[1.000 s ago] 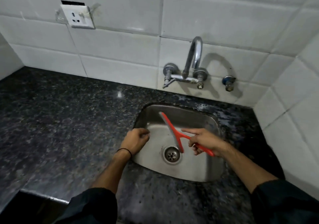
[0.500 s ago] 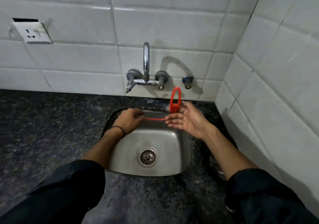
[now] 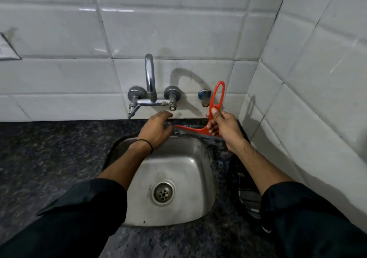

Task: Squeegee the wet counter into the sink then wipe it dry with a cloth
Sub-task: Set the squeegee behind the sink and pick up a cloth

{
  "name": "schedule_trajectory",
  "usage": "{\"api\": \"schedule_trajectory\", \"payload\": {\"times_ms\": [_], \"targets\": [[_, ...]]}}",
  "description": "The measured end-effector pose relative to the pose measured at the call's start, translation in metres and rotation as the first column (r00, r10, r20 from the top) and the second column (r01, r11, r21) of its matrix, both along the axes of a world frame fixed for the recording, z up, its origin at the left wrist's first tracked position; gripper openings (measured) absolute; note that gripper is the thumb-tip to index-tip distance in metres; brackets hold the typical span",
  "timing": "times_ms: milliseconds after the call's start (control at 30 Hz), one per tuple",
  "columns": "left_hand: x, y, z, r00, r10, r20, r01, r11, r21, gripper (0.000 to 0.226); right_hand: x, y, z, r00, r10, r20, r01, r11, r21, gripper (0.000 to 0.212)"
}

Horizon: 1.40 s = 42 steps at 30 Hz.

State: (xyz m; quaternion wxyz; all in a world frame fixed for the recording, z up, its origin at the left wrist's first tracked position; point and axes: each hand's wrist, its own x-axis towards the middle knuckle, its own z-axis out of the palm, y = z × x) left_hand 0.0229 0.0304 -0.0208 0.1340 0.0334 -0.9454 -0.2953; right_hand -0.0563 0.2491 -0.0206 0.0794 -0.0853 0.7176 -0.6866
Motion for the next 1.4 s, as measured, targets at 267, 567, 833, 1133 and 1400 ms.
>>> {"api": "schedule_trajectory", "payload": {"times_ms": [267, 567, 833, 1133, 1400], "targets": [[-0.076, -0.019, -0.013, 0.971, 0.095, 0.22, -0.01, 0.935, -0.356, 0.074, -0.076, 0.012, -0.021, 0.995, -0.098, -0.029, 0.103, 0.949, 0.297, 0.053], [-0.085, -0.024, -0.052, 0.988, 0.13, 0.081, -0.106, 0.962, -0.253, 0.061, -0.135, 0.006, -0.067, 0.986, -0.146, 0.077, 0.097, 0.889, 0.447, 0.069], [-0.087, -0.023, -0.058, 0.989, 0.138, 0.048, -0.125, 0.969, -0.214, 0.068, -0.152, -0.006, -0.08, 0.975, -0.224, -0.006, 0.197, 0.846, 0.496, 0.069], [-0.087, -0.02, -0.053, 0.984, 0.151, 0.091, -0.128, 0.968, -0.216, 0.081, -0.139, 0.009, -0.067, 0.956, -0.292, 0.019, 0.255, 0.863, 0.436, 0.067], [-0.089, -0.021, -0.012, 0.917, 0.087, 0.389, -0.016, 0.983, -0.183, 0.092, -0.07, 0.061, -0.045, 0.949, -0.314, -0.029, 0.291, 0.834, 0.469, 0.067]]}}
